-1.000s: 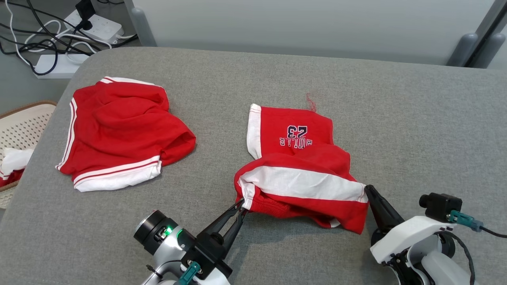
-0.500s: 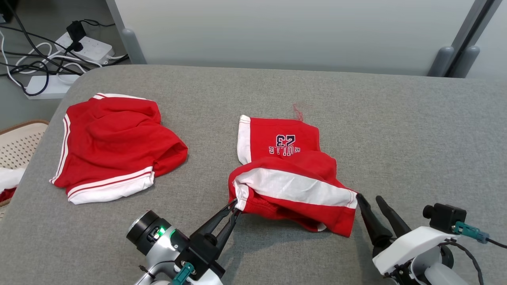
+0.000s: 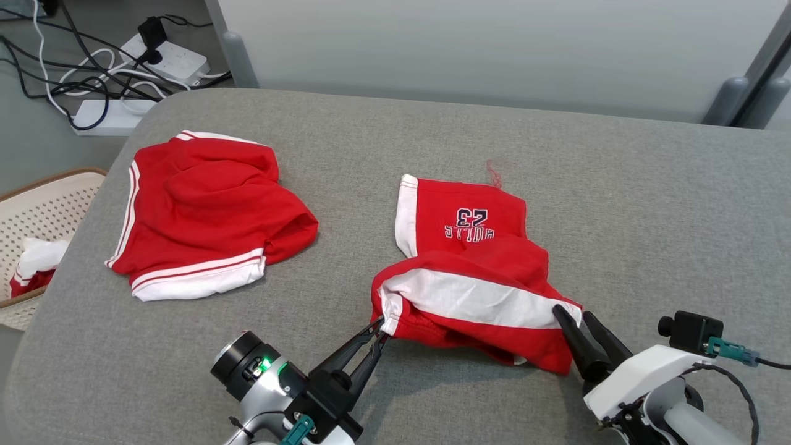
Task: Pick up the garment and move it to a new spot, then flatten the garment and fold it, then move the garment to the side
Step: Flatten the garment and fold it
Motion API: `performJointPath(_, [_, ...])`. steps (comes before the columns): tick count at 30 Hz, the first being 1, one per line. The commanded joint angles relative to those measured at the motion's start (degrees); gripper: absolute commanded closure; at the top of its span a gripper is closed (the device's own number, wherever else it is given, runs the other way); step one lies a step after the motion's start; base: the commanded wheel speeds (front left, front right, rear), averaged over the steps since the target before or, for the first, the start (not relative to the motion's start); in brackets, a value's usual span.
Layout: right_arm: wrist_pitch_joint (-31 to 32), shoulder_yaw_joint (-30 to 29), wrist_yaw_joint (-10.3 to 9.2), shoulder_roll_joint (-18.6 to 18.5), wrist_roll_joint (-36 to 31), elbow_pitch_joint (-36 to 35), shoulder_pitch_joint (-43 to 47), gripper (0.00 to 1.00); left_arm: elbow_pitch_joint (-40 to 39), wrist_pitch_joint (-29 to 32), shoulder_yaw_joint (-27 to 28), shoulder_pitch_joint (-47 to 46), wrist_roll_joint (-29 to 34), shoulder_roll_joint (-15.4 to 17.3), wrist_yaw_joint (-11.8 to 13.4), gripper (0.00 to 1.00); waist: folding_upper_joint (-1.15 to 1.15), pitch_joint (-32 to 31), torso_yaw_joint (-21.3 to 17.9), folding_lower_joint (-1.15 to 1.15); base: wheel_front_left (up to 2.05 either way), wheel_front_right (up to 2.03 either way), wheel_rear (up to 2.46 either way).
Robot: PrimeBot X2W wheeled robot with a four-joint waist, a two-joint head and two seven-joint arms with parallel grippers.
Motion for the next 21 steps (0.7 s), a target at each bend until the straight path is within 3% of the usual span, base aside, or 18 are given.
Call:
performJointPath(1, [-0.8, 1.3, 0.41, -1.0, 1.4, -0.3, -1.4, 0.00, -1.5, -0.6, 2.0, -2.0, 0.7, 0.6, -0.4, 1.00, 0.00, 0.2, 0.4, 0.00, 0.00, 0.00, 0.00])
performJointPath(6, [-0.8, 3.0, 0.41, -1.5, 3.3, 0.9, -2.7, 0.00, -1.6, -0.6, 2.2, -2.3, 0.9, 0.2, -0.6, 1.00, 0.00, 0.9, 1.1, 0.00, 0.00, 0.00, 0.00])
performJointPath(7, [-0.8, 3.2, 0.41, -1.5, 3.6, 0.9, -2.9, 0.04, -1.7, -0.6, 2.2, -2.3, 0.9, 0.2, -0.6, 1.00, 0.00, 1.1, 1.1, 0.00, 0.00, 0.00, 0.00])
performJointPath(8, [-0.8, 3.5, 0.41, -1.5, 3.8, 0.9, -3.1, 0.35, -1.7, -0.6, 2.3, -2.4, 1.0, 0.2, -0.7, 1.00, 0.00, 1.2, 1.1, 0.00, 0.00, 0.00, 0.00])
performJointPath(10, [-0.8, 4.1, 0.41, -1.5, 4.1, 0.7, -3.3, 0.69, -1.7, -0.6, 2.4, -2.4, 1.1, 0.1, -0.7, 1.00, 0.00, 1.5, 1.0, 0.00, 0.00, 0.00, 0.00])
performJointPath(11, [-0.8, 4.3, 0.41, -1.5, 4.2, 0.6, -3.4, 0.92, -1.7, -0.6, 2.5, -2.4, 1.1, 0.1, -0.6, 1.00, 0.00, 1.6, 1.0, 0.00, 0.00, 0.00, 0.00])
performJointPath(12, [-0.8, 4.6, 0.41, -1.6, 4.2, 0.5, -3.4, 1.00, -1.7, -0.6, 2.6, -2.4, 1.1, 0.0, -0.6, 1.00, 0.00, 1.6, 0.9, 0.00, 0.00, 0.00, 0.00])
performJointPath(18, [-0.8, 0.9, 0.41, -3.4, 1.2, -1.9, -2.8, 1.00, -1.4, -0.6, 3.2, -2.4, 1.4, 0.4, -0.7, 1.00, 0.00, 1.1, -0.4, 0.00, 0.00, 0.00, 0.00])
performJointPath(21, [-0.8, -7.0, 0.41, -4.8, -3.8, -4.9, -2.0, 1.00, -2.5, -0.6, 3.7, -3.0, 2.5, 1.7, -1.1, 1.00, 0.00, 0.3, -1.7, 0.00, 0.00, 0.00, 0.00])
